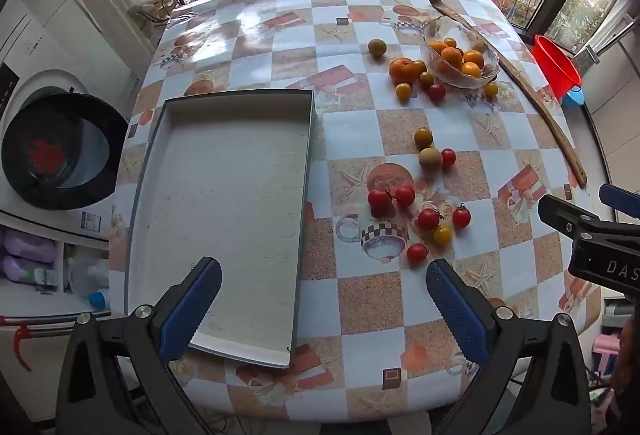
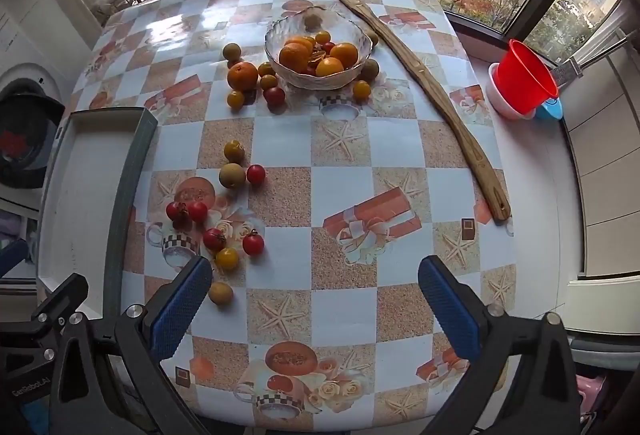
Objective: Organize fruits
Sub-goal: 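Move both grippers toward the scattered red cherry tomatoes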
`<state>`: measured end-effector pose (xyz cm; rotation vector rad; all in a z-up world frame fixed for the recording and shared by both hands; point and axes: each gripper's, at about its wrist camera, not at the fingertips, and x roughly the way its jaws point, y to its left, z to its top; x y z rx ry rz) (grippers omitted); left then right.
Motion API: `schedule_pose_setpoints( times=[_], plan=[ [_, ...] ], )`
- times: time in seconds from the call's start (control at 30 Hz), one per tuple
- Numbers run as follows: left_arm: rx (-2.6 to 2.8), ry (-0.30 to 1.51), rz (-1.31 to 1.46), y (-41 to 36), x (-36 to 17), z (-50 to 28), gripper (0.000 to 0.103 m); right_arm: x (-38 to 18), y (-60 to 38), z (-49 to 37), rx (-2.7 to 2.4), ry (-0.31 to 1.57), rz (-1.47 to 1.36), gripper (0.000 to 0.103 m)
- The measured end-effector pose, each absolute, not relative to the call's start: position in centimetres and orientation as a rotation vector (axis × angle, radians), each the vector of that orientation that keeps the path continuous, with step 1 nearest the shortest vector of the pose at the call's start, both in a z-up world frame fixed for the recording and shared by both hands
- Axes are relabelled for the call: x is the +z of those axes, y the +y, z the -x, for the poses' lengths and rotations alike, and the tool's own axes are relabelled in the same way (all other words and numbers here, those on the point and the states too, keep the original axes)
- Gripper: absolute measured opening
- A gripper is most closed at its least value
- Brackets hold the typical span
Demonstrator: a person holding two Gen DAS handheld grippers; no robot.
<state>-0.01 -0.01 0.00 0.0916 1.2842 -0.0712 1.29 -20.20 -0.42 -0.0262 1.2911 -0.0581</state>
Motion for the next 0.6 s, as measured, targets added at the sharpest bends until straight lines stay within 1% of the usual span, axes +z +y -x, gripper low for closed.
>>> schedule_pose_setpoints(
  times=[0.6],
  plan=[
    [-0.099, 1.263, -0.096, 2.5, 0.1, -0.1, 0.103, -0.5, -16.9, -1.0, -0.080, 1.288, 0.065, 0.103]
  ],
)
